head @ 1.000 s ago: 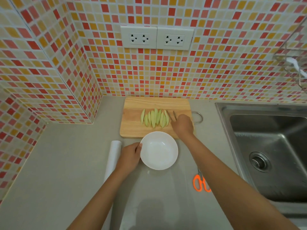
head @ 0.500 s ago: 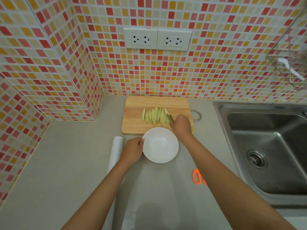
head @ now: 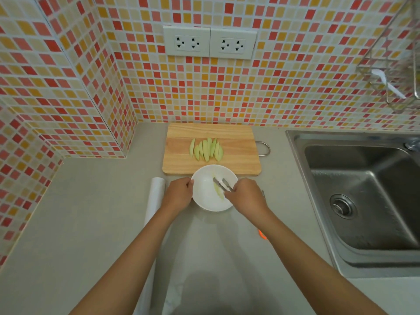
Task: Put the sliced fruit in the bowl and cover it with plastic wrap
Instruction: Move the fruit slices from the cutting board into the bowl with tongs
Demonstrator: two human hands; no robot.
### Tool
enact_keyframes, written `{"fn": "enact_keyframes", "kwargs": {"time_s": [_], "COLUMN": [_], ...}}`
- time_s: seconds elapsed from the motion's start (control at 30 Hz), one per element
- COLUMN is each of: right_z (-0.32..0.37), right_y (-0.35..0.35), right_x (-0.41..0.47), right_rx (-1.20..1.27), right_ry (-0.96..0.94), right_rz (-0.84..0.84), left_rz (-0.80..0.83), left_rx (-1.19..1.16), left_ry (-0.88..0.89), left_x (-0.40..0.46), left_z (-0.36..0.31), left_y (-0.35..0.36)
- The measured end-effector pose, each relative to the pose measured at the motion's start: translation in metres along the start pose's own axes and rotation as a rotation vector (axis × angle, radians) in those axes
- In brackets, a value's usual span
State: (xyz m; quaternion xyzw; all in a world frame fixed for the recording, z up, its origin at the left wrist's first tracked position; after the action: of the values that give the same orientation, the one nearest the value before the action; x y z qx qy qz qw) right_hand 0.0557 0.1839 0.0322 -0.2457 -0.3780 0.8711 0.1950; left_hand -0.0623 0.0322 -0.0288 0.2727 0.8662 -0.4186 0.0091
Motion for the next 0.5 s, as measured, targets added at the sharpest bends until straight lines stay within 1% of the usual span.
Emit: {"fn": "enact_keyframes", "kwargs": {"time_s": [0.2,0.33,0.5], "right_z": [0.022,0.028,0.035], "right_y": [-0.030,-0.016,0.006], "right_x": [0.058,0.098,0.113], "right_rx": [0.117,0.048,-0.053], "right_ry": [0.020,0.058,0.076], "right_rz": [-0.160,-0.112,-0.085], "left_rz": [0.000,0.011,0.019], "left_rx": [0.032,0.050,0.059], "left_ry": [0.025,0.019,0.011], "left_x": [-0.001,0.000,0.001], "left_z": [-0.005,-0.005,-0.004], "left_y": [-0.002,-0.001,-0.001]}}
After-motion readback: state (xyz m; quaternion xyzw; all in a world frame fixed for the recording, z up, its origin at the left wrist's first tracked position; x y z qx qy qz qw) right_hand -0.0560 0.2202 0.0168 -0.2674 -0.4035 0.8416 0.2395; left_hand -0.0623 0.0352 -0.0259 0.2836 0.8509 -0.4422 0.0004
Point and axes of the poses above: each hand's wrist, its own x-axis towards the middle knuckle, its own y-axis out of the palm, z = x × y, the point moved 4 cm from there along x, towards the middle knuckle, and after that the axes turned 6 degrees about x, right-handed, at the moved point
